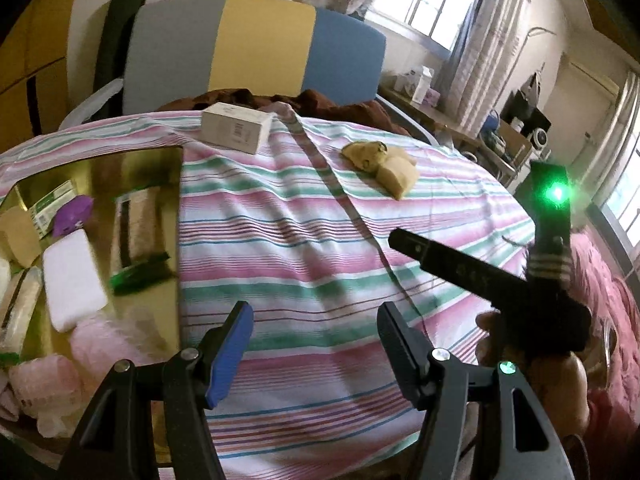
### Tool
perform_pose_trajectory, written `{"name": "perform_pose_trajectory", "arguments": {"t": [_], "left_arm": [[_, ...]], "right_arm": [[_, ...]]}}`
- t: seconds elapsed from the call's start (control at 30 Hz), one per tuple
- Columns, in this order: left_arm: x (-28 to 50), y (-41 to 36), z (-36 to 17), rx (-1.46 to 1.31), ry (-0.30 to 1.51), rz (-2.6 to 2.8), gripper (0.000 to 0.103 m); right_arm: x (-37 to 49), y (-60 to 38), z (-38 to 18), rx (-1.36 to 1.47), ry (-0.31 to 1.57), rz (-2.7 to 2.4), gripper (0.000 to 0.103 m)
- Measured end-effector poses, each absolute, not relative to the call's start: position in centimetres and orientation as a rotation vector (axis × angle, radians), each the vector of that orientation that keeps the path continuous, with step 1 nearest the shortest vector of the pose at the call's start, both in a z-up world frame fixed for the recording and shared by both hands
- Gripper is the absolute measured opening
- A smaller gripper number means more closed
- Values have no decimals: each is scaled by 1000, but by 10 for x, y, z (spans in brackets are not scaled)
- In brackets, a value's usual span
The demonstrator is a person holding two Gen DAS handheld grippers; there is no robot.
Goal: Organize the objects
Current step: 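Open both tools over the tray and withdraw them toward the remaining items, then grasp the yellow knit toy with the left tool while the right tool grasps a yellow sponge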
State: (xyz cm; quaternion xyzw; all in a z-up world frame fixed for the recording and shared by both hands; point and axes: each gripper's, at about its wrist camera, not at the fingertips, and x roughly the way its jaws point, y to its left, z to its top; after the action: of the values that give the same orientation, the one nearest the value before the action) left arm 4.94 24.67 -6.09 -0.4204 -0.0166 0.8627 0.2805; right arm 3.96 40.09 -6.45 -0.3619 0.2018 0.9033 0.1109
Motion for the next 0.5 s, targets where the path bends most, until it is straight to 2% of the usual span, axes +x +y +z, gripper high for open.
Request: {"name": "perform_pose_trajectory", "arguments": {"t": [0.5], "left_arm": [[45, 285, -74, -1178, 54, 2220, 65]], "right_arm": [[-13, 501, -67, -1009, 445, 2550, 91]]}}
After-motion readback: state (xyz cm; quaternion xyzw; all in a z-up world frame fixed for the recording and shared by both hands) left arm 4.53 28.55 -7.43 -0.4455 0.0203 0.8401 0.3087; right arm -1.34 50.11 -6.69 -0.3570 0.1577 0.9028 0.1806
